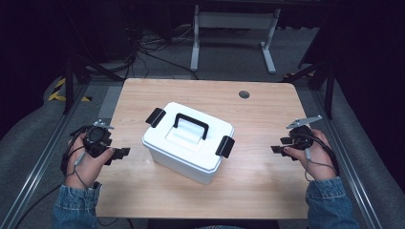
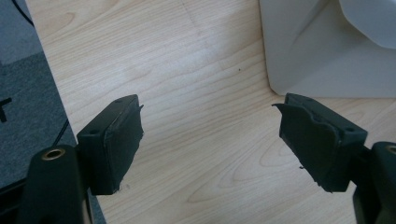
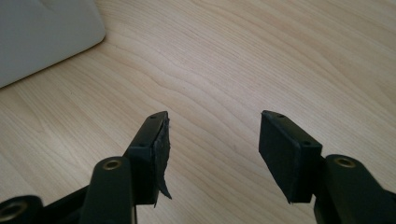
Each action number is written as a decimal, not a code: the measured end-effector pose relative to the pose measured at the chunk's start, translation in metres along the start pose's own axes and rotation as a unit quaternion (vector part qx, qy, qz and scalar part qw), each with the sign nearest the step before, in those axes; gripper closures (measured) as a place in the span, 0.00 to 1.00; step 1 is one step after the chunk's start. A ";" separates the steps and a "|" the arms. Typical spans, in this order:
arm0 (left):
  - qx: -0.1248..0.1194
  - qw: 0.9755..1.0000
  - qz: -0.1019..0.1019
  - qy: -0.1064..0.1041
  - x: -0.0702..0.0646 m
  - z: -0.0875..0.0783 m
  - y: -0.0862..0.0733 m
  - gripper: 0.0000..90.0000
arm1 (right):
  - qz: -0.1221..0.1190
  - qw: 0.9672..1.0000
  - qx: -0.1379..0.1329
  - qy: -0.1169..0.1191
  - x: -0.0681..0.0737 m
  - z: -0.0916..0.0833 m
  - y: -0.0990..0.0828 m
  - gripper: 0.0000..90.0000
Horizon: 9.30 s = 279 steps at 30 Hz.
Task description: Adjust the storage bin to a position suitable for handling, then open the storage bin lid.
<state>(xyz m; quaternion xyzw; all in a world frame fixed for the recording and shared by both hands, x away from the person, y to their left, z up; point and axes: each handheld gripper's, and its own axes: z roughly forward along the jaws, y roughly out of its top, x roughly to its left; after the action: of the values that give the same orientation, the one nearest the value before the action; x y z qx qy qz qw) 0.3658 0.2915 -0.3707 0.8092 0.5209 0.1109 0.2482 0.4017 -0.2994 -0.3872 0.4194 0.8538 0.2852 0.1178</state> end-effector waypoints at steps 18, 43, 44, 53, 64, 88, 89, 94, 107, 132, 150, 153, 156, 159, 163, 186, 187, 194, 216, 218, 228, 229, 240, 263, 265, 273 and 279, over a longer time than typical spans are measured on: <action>0.000 1.000 0.026 -0.007 -0.001 0.000 0.005 0.25 | -0.001 1.000 -0.016 0.026 0.008 0.000 0.005 0.52; 0.017 1.000 0.017 -0.020 0.001 -0.002 0.008 0.27 | -0.052 0.992 -0.062 0.094 0.068 -0.030 0.093 0.60; 0.017 1.000 0.017 -0.020 0.001 -0.001 0.008 0.27 | -0.054 0.992 -0.062 0.097 0.070 -0.031 0.096 0.60; 0.011 0.999 -0.012 -0.029 0.004 0.001 0.007 0.27 | -0.070 0.988 -0.069 0.120 0.088 -0.034 0.120 0.62; 0.012 1.000 -0.007 -0.022 0.004 0.002 0.008 0.26 | -0.087 0.982 -0.071 0.150 0.103 -0.032 0.138 0.62; 0.013 0.999 0.002 -0.030 0.004 0.007 0.016 0.26 | -0.110 0.976 -0.019 0.189 0.147 0.026 0.168 0.65; 0.013 0.999 0.002 -0.030 0.004 0.007 0.017 0.26 | -0.111 0.976 -0.015 0.189 0.148 0.028 0.169 0.67; 0.013 0.999 0.001 -0.032 0.004 0.008 0.017 0.26 | -0.118 0.976 -0.005 0.183 0.152 0.034 0.170 0.82; 0.016 0.999 0.007 -0.032 0.001 0.009 0.018 0.25 | -0.130 0.977 0.003 0.167 0.160 0.034 0.168 0.94; 0.006 0.999 0.016 -0.035 0.000 0.006 0.015 0.24 | -0.133 0.973 -0.068 0.174 0.161 0.001 0.172 0.95; 0.005 0.999 0.013 -0.033 0.001 0.005 0.015 0.24 | -0.124 0.973 -0.108 0.161 0.147 -0.030 0.168 0.95; 0.006 0.999 0.014 -0.034 0.001 0.005 0.015 0.23 | -0.119 0.974 -0.112 0.155 0.139 -0.035 0.165 0.95; 0.005 0.999 0.012 -0.034 0.001 0.006 0.015 0.23 | -0.114 0.976 -0.115 0.148 0.131 -0.040 0.162 0.95; 0.007 0.999 0.013 -0.034 0.001 0.006 0.015 0.23 | -0.106 0.977 -0.118 0.142 0.123 -0.044 0.159 0.95; 0.008 0.999 0.014 -0.035 0.001 0.006 0.015 0.23 | -0.094 0.979 -0.122 0.131 0.110 -0.051 0.154 0.95; 0.009 0.999 0.015 -0.033 0.001 0.008 0.015 0.23 | -0.009 0.990 -0.127 0.062 0.032 -0.073 0.122 0.95; 0.009 0.999 0.015 -0.033 0.001 0.008 0.015 0.23 | -0.009 0.990 -0.127 0.062 0.032 -0.073 0.122 0.95; 0.009 0.999 0.015 -0.033 0.001 0.008 0.015 0.23 | 0.010 0.991 -0.123 0.045 0.013 -0.072 0.115 0.95; 0.010 0.999 0.014 -0.033 0.000 0.010 0.016 0.23 | 0.056 0.995 -0.078 0.010 -0.035 -0.020 0.093 0.95; 0.012 0.999 0.014 -0.033 -0.001 0.010 0.016 0.23 | 0.061 0.995 -0.077 0.010 -0.038 -0.014 0.089 0.95; 0.011 0.999 0.016 -0.031 0.000 0.011 0.016 0.23 | 0.074 0.995 -0.066 0.010 -0.048 0.007 0.071 0.95; 0.011 0.999 0.016 -0.031 0.000 0.011 0.016 0.23 | 0.074 0.995 -0.066 0.010 -0.048 0.007 0.071 0.95; 0.009 0.999 0.017 -0.029 0.001 0.012 0.016 0.24 | 0.083 0.995 -0.058 0.013 -0.054 0.028 0.055 0.95; 0.009 0.999 0.017 -0.032 0.000 0.014 0.019 0.24 | 0.117 0.992 -0.022 0.031 -0.063 0.058 0.030 0.94; 0.009 0.999 0.018 -0.032 0.000 0.014 0.019 0.24 | 0.121 0.992 -0.016 0.032 -0.064 0.060 0.029 0.94; 0.011 0.999 0.019 -0.033 0.001 0.014 0.020 0.23 | 0.138 0.990 -0.008 0.018 -0.064 0.063 0.027 0.88; 0.012 0.999 0.020 -0.036 0.001 0.015 0.020 0.23 | 0.136 0.990 -0.025 -0.035 -0.068 0.055 0.027 0.68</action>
<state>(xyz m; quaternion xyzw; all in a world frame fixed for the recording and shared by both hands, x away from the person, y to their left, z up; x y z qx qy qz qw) 0.3884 0.2810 -0.3728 0.8259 0.4965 0.0804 0.2546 0.4856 -0.3181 -0.4185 0.5379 0.7768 0.3053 0.1182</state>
